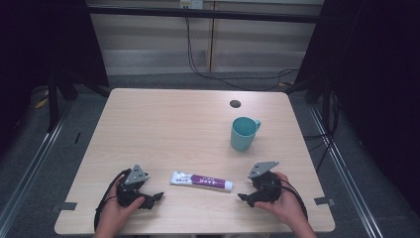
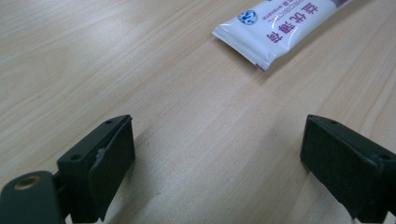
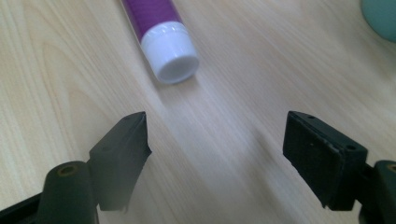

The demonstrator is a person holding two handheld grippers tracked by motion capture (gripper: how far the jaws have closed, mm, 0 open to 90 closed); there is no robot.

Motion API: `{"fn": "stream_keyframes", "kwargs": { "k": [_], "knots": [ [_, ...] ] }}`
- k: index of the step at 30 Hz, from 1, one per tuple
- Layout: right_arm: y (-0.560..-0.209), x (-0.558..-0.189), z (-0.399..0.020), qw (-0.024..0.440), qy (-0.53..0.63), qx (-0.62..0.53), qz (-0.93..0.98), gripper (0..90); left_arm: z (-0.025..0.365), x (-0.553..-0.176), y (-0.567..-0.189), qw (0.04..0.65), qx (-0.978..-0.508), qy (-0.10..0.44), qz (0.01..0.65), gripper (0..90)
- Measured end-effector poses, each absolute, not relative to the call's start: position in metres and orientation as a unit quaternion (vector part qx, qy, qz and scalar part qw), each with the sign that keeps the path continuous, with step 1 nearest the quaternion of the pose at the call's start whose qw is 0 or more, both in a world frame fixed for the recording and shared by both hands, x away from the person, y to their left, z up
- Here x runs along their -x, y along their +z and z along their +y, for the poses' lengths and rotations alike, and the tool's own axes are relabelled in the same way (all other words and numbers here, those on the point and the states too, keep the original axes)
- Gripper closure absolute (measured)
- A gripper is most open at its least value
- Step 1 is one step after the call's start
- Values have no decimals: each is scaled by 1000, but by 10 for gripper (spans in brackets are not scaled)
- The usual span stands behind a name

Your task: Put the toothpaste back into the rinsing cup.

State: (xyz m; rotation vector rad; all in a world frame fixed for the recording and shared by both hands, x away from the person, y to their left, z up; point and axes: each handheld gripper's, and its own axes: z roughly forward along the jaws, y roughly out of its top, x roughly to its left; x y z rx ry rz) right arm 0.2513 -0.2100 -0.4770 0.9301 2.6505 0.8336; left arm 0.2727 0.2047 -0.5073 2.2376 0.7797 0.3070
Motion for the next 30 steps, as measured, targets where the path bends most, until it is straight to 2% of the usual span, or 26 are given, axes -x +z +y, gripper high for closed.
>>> {"fn": "stream_keyframes", "kwargs": {
  "k": [30],
  "knots": [
    [-462, -295, -137, 65, 200, -236, 949, 293, 205, -273, -507, 368, -872, 118, 301, 97]
  ]
}}
